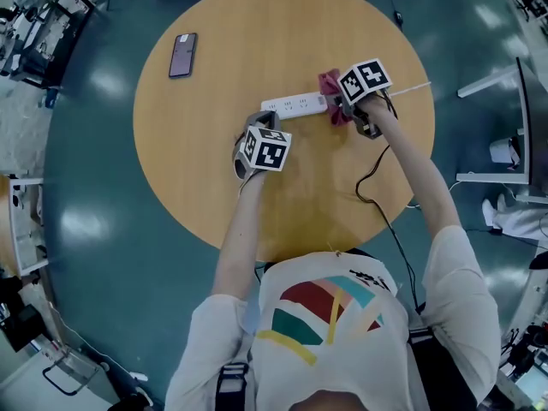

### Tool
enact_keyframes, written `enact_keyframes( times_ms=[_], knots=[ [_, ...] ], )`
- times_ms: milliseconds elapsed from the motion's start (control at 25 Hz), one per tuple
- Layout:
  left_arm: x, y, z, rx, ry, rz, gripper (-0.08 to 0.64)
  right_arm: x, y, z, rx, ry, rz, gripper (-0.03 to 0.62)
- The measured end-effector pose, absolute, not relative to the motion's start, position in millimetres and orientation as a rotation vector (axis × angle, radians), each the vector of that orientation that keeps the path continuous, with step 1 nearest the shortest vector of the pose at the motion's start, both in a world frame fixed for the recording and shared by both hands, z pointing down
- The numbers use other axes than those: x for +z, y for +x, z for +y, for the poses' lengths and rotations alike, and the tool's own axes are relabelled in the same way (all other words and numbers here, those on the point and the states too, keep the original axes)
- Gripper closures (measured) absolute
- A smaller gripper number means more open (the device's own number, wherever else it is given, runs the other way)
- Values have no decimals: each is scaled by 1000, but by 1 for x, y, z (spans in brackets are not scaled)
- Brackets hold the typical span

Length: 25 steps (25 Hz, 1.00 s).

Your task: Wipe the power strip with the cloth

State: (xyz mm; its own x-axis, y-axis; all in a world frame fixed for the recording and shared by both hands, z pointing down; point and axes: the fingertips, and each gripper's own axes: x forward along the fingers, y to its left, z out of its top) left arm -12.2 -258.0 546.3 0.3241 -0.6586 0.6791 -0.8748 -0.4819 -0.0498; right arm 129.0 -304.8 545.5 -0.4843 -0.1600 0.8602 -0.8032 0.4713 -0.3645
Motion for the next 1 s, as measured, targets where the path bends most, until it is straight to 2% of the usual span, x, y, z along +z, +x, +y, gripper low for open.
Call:
enact_keyframes(
  times_ms=[360, 720, 1000],
  knots=[
    [549, -10, -251, 963, 2311, -1358, 518, 558, 137, -243, 1311, 919, -1973, 554],
    [569, 9, -194, 961, 2246, -1195, 521, 544, 143, -190, 1183, 894, -2007, 552],
    [555, 8, -157, 850, 2373, -1292, 523, 538, 127, -162, 1067, 853, -2037, 554]
  ],
)
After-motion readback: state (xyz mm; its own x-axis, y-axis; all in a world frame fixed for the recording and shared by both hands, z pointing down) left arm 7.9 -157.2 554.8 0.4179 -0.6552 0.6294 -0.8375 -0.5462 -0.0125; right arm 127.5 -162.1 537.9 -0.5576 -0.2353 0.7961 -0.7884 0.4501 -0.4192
